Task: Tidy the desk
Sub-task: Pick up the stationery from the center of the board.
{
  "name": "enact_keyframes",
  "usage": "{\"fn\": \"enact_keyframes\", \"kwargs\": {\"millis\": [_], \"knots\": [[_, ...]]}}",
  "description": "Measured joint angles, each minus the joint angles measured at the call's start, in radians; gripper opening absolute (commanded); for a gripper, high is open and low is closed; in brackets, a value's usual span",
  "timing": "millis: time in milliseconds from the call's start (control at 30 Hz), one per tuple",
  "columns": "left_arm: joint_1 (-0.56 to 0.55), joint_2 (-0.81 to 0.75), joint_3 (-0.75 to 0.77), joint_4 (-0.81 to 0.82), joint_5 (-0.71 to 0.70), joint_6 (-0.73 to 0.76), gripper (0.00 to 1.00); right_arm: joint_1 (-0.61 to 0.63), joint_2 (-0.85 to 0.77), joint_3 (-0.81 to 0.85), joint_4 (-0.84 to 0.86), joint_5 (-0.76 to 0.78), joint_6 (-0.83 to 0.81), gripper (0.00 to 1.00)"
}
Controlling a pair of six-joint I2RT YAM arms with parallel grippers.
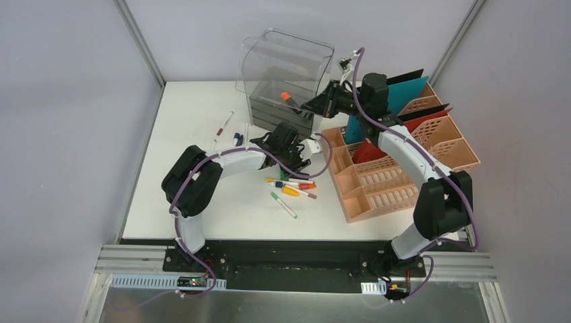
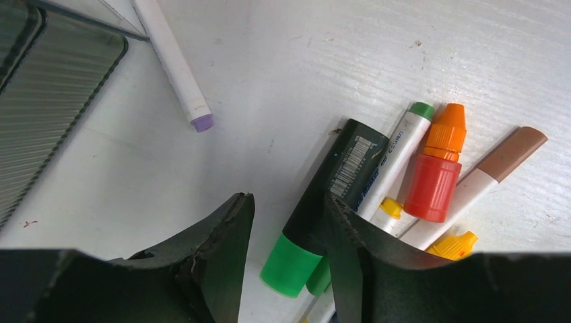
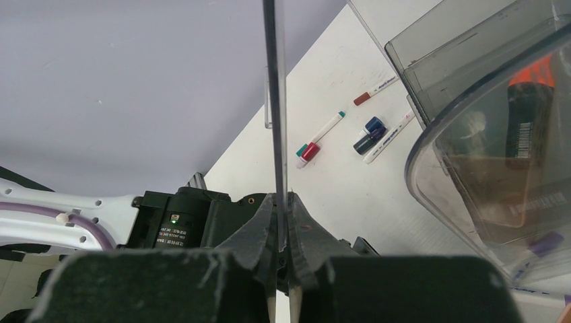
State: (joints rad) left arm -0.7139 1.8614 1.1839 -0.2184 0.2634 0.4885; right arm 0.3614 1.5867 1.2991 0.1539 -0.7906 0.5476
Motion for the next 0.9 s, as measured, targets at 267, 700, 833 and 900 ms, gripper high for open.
{"fn": "enact_keyframes", "kwargs": {"millis": [267, 700, 833, 900], "knots": [[0.0, 0.008, 0.009, 0.0, 0.0, 0.001, 0.46, 0.0, 0.0, 0.0, 0.0, 0.0, 0.0, 0.05], [0.0, -0.005, 0.008, -0.057, 0.005, 0.014, 0.45, 0.0, 0.0, 0.0, 0.0, 0.0, 0.0, 0.05], [0.0, -0.001, 0.008, -0.085, 0.0, 0.023, 0.44, 0.0, 0.0, -0.002, 0.0, 0.0, 0.0, 0.05], [-0.001, 0.005, 0.009, -0.093, -0.005, 0.026, 0.44, 0.0, 0.0, -0.003, 0.0, 0.0, 0.0, 0.05]]}}
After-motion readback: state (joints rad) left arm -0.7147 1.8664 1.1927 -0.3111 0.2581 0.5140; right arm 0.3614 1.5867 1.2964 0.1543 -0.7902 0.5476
